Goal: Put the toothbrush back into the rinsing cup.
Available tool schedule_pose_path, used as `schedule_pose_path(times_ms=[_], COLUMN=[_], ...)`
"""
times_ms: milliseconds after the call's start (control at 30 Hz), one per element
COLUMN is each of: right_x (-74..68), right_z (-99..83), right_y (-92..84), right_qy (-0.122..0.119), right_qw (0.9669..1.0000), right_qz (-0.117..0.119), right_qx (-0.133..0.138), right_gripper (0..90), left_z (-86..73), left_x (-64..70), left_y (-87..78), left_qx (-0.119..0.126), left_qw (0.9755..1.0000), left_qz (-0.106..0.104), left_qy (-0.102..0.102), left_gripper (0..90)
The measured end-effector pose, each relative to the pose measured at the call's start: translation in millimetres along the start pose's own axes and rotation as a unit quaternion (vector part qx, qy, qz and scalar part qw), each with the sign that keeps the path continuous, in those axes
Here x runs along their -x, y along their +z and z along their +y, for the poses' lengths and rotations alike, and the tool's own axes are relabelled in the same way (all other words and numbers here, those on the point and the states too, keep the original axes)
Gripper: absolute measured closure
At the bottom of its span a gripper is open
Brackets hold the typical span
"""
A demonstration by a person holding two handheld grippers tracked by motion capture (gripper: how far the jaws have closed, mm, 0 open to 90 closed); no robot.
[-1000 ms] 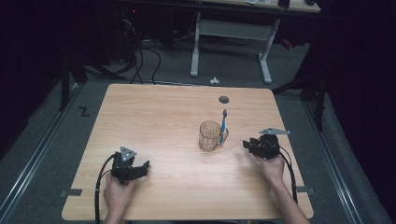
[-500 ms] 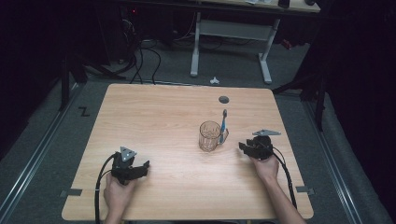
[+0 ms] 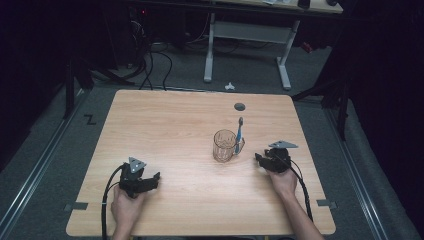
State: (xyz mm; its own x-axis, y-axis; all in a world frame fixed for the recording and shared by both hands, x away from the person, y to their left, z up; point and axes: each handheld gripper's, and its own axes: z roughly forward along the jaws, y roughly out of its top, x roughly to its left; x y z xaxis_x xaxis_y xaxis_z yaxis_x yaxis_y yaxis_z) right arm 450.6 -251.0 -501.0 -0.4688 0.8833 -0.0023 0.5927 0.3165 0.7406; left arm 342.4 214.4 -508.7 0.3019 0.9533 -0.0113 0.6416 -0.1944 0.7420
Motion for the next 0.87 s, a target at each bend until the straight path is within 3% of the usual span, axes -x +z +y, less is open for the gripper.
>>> schedule_pose_path(times_ms=[33,233,867], right_x=[-2.2,-1.4,-1.7], right_z=[-0.2,0.5,0.4], right_y=[0.6,1.7,1.6], right_qy=[-0.010,0.000,0.001], right_qw=[0.9999,0.9999,0.9999], right_qz=[-0.008,-0.015,-0.015], right_qx=[0.000,-0.002,-0.003], right_gripper=[49.6,42.8,40.9], left_z=[0.0,0.0,0.0], left_x=[0.0,0.1,0.0], left_y=[0.0,0.0,0.0], left_qx=[0.000,0.000,0.000], left_qw=[1.0000,1.0000,1.0000], left_qz=[0.000,0.000,0.000], left_qy=[0.000,0.000,0.000], left_gripper=[22.3,22.3,22.3])
